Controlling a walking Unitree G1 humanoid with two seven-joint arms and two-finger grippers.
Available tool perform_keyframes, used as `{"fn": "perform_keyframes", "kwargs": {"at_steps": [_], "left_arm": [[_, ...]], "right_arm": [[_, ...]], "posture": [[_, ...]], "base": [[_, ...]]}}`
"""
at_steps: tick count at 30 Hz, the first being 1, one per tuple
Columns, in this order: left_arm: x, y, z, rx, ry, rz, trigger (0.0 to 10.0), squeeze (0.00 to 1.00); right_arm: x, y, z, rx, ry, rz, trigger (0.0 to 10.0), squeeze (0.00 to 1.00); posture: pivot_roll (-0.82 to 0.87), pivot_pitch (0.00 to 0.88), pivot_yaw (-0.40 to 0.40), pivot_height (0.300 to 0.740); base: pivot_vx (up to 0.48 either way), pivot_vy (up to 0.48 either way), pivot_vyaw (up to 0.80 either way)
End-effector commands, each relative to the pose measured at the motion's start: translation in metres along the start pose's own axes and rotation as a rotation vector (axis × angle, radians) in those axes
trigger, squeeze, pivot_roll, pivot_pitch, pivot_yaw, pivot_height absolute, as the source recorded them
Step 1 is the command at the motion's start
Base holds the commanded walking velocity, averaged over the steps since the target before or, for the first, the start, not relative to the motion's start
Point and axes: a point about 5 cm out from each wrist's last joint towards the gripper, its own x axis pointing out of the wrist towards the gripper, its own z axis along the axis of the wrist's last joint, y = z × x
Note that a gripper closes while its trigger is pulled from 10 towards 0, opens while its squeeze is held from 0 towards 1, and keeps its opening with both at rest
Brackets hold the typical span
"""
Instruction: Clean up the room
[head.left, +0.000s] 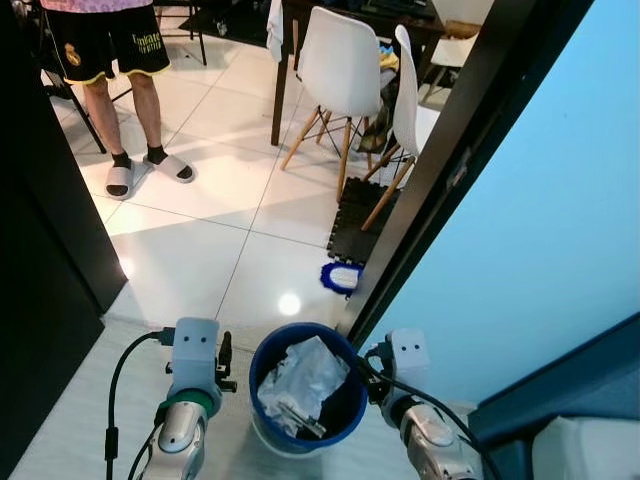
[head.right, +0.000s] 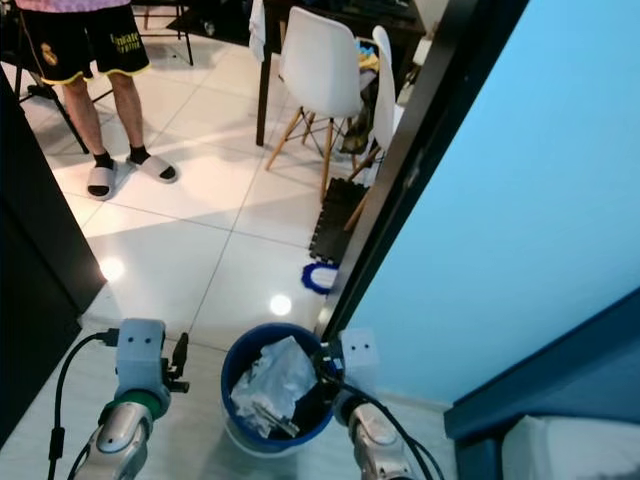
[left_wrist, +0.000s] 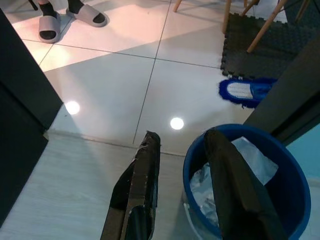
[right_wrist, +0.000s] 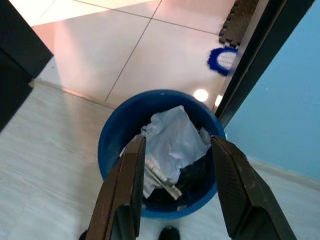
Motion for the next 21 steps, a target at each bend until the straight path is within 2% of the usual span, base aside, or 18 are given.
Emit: {"fn": "perform_keyframes", "kwargs": {"at_steps": [1,21], "left_arm": [[-0.0040,-0.0017,-0.0076,-0.008,0.025,-0.006,10.0,0.00],[-0.0027,-0.0004,-0.0070,-0.004,0.025,-0.006,10.0,0.00]], "right_arm": [[-0.0045,-0.0020,-0.0078,0.015,0.018,-0.017,10.0,0.00],[-0.0040,-0.0013,-0.0077,0.015,0.022,-0.018,10.0,0.00]], "posture": [[0.03,0.060,-0.040,0.740],[0.03,0.055,-0.036,0.740]], "base": [[-0.304,0.000,0.00],[-0.294,0.000,0.00]]}}
